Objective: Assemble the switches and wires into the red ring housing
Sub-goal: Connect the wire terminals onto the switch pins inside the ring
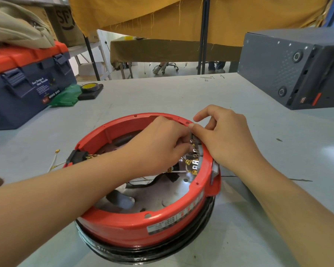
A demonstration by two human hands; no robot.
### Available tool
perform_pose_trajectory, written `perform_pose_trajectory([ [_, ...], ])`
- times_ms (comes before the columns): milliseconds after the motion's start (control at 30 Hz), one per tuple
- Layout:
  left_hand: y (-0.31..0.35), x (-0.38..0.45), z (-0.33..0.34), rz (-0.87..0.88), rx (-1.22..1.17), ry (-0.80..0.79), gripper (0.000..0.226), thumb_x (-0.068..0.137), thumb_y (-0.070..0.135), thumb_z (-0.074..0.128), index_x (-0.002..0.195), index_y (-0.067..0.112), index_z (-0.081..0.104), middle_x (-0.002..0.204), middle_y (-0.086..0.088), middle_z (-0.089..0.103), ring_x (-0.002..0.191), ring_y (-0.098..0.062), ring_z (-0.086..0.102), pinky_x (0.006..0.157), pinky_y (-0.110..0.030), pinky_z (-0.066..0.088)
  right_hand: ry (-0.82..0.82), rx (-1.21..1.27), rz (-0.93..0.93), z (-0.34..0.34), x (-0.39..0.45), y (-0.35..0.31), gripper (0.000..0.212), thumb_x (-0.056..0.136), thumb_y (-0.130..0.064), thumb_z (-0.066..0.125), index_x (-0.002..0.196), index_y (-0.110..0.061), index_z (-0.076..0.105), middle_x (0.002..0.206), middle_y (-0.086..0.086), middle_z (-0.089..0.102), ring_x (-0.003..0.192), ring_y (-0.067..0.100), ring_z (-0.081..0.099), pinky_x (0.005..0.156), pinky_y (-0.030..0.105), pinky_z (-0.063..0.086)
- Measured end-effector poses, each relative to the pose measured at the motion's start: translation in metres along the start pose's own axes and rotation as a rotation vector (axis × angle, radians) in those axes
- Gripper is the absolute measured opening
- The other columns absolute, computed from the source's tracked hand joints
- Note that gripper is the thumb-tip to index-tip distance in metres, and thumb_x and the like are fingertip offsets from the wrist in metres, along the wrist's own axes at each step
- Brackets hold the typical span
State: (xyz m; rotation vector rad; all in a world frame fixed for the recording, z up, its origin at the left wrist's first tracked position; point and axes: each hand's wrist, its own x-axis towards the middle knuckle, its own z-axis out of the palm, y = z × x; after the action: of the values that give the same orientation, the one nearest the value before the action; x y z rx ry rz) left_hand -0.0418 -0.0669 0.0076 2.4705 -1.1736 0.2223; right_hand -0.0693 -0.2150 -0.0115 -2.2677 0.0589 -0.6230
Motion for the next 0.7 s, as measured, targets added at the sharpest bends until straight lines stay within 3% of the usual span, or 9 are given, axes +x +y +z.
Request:
perform_pose_trajectory([
  [400, -0.004, 0.002, -0.009, -0.041, -0.134, -0.085, 0.013, 0.084, 0.017, 0.066, 0.073, 0.009, 0.068, 0.061, 0.0, 0.062, 0.06, -0.008, 0.053, 0.054, -0.014, 0.037, -0.036, -0.014, 0.003, -0.003, 0.001, 0.0, 0.012, 0.084, -0.036, 0.064, 0.09, -0.026, 0.064, 0.061, -0.005, 0.058, 0.063, 0.009, 0.058, 0.061, 0.025, 0.047],
  [533, -0.006, 0.0, -0.016, -0.067, -0.208, -0.113, 0.007, 0.085, 0.014, 0.065, 0.081, 0.017, 0.07, 0.061, 0.007, 0.064, 0.058, -0.003, 0.058, 0.056, -0.012, 0.043, -0.071, -0.009, 0.017, -0.007, 0.002, 0.0, 0.015, 0.082, -0.038, 0.066, 0.089, -0.024, 0.066, 0.062, -0.006, 0.06, 0.061, 0.004, 0.057, 0.056, 0.019, 0.042],
  [700, -0.006, -0.002, -0.021, -0.072, -0.231, -0.08, 0.015, 0.08, 0.003, 0.06, 0.082, 0.016, 0.065, 0.067, 0.001, 0.065, 0.061, -0.009, 0.06, 0.057, -0.015, 0.044, -0.172, -0.05, 0.021, -0.014, 0.005, -0.001, 0.02, 0.081, -0.04, 0.066, 0.092, -0.024, 0.064, 0.067, -0.008, 0.059, 0.061, -0.01, 0.053, 0.051, 0.007, 0.039],
])
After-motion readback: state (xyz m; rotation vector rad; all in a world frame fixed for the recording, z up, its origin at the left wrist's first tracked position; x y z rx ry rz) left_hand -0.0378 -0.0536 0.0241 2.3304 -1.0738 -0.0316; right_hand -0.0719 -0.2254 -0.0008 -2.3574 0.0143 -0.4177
